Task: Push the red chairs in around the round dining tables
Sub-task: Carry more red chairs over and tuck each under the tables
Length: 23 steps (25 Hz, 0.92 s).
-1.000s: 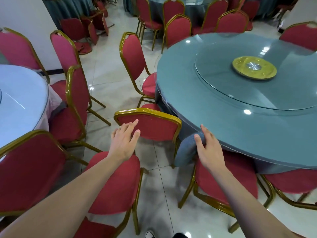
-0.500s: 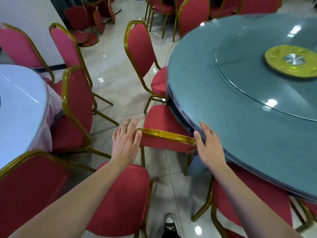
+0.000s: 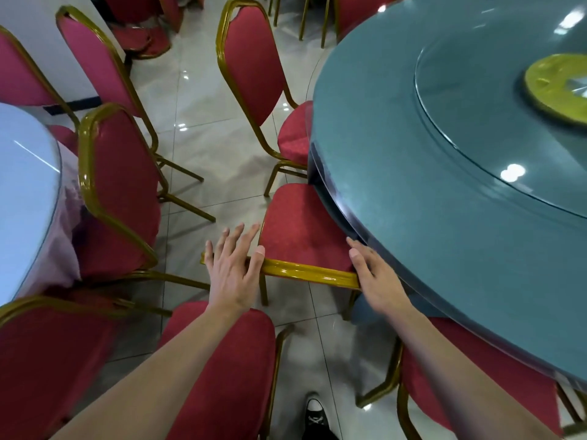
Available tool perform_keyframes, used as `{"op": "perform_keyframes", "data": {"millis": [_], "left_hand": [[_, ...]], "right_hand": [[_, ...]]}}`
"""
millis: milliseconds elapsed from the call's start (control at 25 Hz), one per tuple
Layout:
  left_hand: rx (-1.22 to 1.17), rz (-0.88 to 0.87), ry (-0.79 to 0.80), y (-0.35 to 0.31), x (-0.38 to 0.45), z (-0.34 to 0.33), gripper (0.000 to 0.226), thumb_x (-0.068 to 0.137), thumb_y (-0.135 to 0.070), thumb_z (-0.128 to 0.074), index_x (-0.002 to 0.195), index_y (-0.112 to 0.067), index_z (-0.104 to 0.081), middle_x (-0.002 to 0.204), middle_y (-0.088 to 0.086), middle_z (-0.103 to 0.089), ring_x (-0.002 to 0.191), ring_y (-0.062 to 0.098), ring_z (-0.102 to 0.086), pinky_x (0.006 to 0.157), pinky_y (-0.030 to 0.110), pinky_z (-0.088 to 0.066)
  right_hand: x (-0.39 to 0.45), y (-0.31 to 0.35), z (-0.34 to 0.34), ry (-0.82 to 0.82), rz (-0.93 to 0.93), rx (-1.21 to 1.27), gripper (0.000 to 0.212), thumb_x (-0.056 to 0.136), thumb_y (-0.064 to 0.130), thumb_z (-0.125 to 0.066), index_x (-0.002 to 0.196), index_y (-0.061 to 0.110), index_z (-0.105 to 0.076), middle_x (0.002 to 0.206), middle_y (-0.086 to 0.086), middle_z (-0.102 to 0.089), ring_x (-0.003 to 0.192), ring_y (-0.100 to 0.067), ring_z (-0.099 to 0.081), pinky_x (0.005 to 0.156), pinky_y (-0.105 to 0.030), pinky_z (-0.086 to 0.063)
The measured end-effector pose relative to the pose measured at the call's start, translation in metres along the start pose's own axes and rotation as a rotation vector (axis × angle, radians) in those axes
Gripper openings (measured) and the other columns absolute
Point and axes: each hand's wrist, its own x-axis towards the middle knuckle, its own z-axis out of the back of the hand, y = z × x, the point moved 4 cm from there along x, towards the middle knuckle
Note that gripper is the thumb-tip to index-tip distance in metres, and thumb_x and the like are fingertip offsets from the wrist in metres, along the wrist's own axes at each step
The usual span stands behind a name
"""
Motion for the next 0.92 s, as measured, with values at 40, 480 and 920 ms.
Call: {"op": "perform_keyframes", "data": {"millis": [40, 480, 920], "left_hand": [[-0.019, 0.003, -0.019, 0.000, 0.001, -0.001, 0.066, 0.095, -0.065, -0.013, 0.152, -0.043, -0.038, 0.163, -0.006, -0.031, 0.155, 0.014, -0.010, 0.125, 0.047, 0.006], [-0.057, -0.144, 0.021, 0.037, 0.031, 0.028, 0.059, 0.096, -0.052, -0.030, 0.149, -0.034, -0.046, 0.153, -0.005, -0.047, 0.150, 0.015, -0.027, 0.124, 0.050, -0.005], [0.157, -0.238, 0.222, 0.072, 0.173, 0.065, 0.062, 0.096, -0.048, -0.016, 0.157, -0.041, -0.027, 0.169, 0.003, -0.014, 0.156, 0.020, 0.001, 0.125, 0.048, 0.007]], "right_hand": [[-0.001, -0.002, -0.002, 0.012, -0.034, 0.049, 0.056, 0.095, 0.074, -0.031, 0.140, 0.051, -0.053, 0.135, 0.037, -0.051, 0.137, -0.001, -0.043, 0.108, -0.023, -0.030], [-0.055, 0.029, -0.060, 0.070, -0.127, 0.121, 0.064, 0.088, 0.085, -0.028, 0.146, 0.060, -0.039, 0.154, 0.022, -0.045, 0.142, -0.002, -0.040, 0.121, -0.038, -0.032], [0.021, 0.092, -0.140, -0.241, 0.151, -0.053, 0.076, 0.093, 0.082, -0.031, 0.159, 0.049, -0.013, 0.167, 0.018, -0.017, 0.153, 0.002, -0.013, 0.127, -0.051, -0.006]]}}
